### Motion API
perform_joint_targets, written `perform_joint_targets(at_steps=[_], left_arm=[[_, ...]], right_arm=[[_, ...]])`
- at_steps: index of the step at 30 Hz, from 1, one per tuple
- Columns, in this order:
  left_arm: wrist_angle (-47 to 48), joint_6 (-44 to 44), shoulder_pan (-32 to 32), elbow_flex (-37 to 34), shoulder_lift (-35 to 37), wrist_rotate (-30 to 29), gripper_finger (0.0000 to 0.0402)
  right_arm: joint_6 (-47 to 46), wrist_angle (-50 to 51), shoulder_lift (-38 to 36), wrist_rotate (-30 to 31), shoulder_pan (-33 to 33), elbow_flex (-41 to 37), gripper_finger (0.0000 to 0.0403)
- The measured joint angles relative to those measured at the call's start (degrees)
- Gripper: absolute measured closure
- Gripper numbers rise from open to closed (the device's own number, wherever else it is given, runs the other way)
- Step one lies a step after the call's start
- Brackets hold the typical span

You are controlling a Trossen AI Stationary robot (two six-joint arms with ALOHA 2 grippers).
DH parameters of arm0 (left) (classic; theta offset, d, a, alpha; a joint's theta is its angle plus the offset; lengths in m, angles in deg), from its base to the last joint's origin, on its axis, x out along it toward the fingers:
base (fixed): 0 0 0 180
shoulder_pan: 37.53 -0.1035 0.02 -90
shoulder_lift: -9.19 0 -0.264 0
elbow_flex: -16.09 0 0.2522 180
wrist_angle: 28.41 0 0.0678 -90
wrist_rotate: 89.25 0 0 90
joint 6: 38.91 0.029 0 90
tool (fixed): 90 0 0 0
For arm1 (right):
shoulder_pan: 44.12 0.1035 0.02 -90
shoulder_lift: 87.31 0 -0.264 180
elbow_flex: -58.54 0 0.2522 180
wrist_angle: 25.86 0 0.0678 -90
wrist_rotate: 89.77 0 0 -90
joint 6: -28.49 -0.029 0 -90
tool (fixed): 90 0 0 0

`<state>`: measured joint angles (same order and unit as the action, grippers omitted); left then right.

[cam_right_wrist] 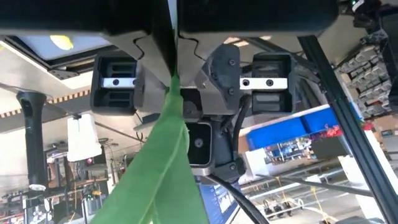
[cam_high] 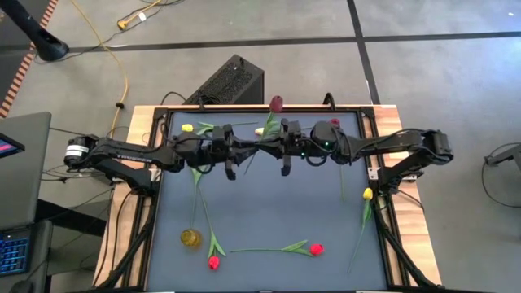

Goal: Sort flowers into vase by color
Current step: Put the right dark red flower into the red vase

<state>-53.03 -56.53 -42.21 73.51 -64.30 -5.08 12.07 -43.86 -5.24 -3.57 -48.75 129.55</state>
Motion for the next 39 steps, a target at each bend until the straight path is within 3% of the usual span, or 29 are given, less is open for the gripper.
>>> perform_joint_targets(at_steps=[8,19,31,39], left_arm=[[10.17,-0.39,-0.47,0.0,0.7,-4.05,0.021],[15.63,-2.26,-0.69,0.0,1.2,-3.82,0.0194],[16.85,-3.52,-0.67,0.0,1.2,-3.87,0.0194],[18.51,-5.64,-0.67,0.0,1.2,-3.87,0.0194]], right_arm=[[3.56,19.03,-10.27,0.6,-4.96,0.02,0.0373],[9.86,48.59,-25.14,4.2,-20.81,0.02,0.0377],[11.96,51.1,-35.16,3.99,-38.12,-3.08,0.0374],[10.86,50.3,-38.58,3.72,-44.17,-7.67,0.0374]])
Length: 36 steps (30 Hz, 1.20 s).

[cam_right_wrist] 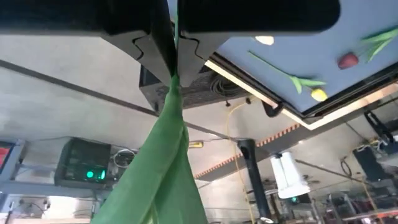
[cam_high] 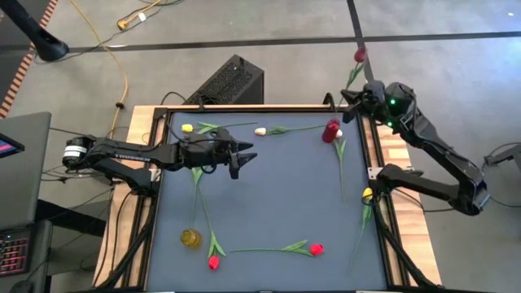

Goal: Sort flowers into vase by color
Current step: Put the right dark red flower into the red vase

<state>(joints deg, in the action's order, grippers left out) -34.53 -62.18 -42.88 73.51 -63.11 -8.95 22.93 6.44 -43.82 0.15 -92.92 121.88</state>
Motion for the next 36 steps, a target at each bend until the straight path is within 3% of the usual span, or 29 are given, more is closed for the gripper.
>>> perform_joint_targets(at_steps=[16,36], left_arm=[[-0.03,-1.46,0.0,0.0,0.0,-0.15,0.0195],[-0.03,-1.29,0.0,-0.02,0.0,-0.2,0.0198]], right_arm=[[0.66,-3.22,0.3,0.04,-4.31,-5.82,0.0372],[0.85,-0.98,0.41,0.09,-4.02,-5.96,0.0358]])
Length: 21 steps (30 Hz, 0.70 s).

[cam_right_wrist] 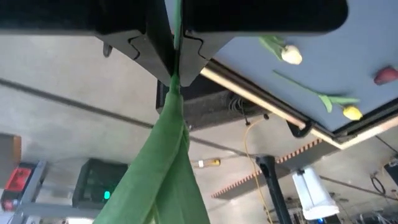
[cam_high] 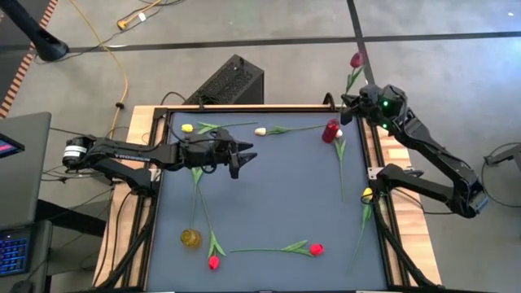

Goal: Sort flowers into vase by color
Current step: Put the right dark red flower into the red vase

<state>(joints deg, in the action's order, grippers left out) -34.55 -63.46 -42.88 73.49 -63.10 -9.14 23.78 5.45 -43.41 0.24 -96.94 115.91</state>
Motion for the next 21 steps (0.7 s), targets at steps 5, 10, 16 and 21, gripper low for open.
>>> perform_joint_targets(at_steps=[5,10,16,21], left_arm=[[0.0,0.02,0.0,0.0,-0.01,0.0,0.0198],[0.06,0.04,0.02,0.0,0.0,0.0,0.0199],[0.94,0.99,0.02,0.0,0.0,0.02,0.0199],[1.45,1.05,0.02,-0.02,0.0,0.49,0.0199]], right_arm=[[-0.18,5.49,0.0,0.06,0.0,0.0,0.0357],[-0.19,8.82,-0.04,0.06,0.02,0.02,0.0336],[-0.39,9.78,-0.04,0.02,0.02,0.02,0.0263],[-1.99,12.22,0.15,-1.98,0.04,0.85,0.0195]])
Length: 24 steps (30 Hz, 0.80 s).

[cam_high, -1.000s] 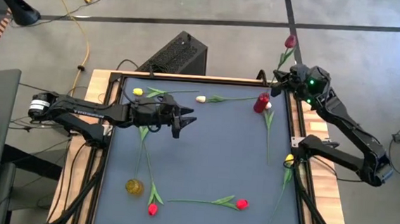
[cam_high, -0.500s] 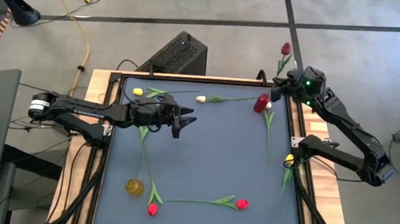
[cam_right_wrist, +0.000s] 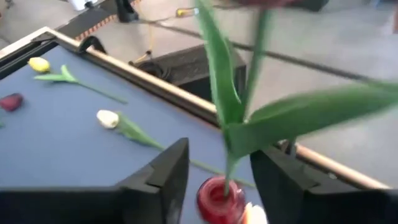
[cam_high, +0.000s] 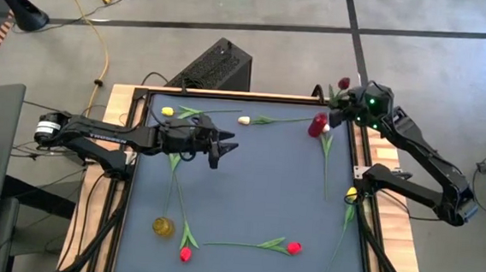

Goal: Sort flowers into vase by color
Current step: Put the right dark red flower into the red vase, then put the dark red flower into the red vase

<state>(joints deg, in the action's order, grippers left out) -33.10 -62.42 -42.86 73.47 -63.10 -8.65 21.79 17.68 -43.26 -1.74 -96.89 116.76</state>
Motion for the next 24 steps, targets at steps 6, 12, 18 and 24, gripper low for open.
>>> perform_joint_targets(at_steps=[6,12,18,24], left_arm=[[0.53,0.0,-0.02,0.0,0.0,2.35,0.0199],[9.26,-0.69,0.04,0.78,0.0,7.63,0.0199],[25.69,3.58,1.88,6.81,0.0,10.29,0.0199],[38.89,6.28,4.24,12.07,0.02,9.78,0.0199]], right_arm=[[-0.39,9.4,1.04,-1.23,0.79,3.86,0.016],[-0.35,20.88,2.15,-4.1,4.08,8.75,0.0159],[-2.06,27.94,2.41,-5.66,11.27,11.42,0.0159],[-7.14,30.0,2.39,-5.73,20.89,12.27,0.0159]])
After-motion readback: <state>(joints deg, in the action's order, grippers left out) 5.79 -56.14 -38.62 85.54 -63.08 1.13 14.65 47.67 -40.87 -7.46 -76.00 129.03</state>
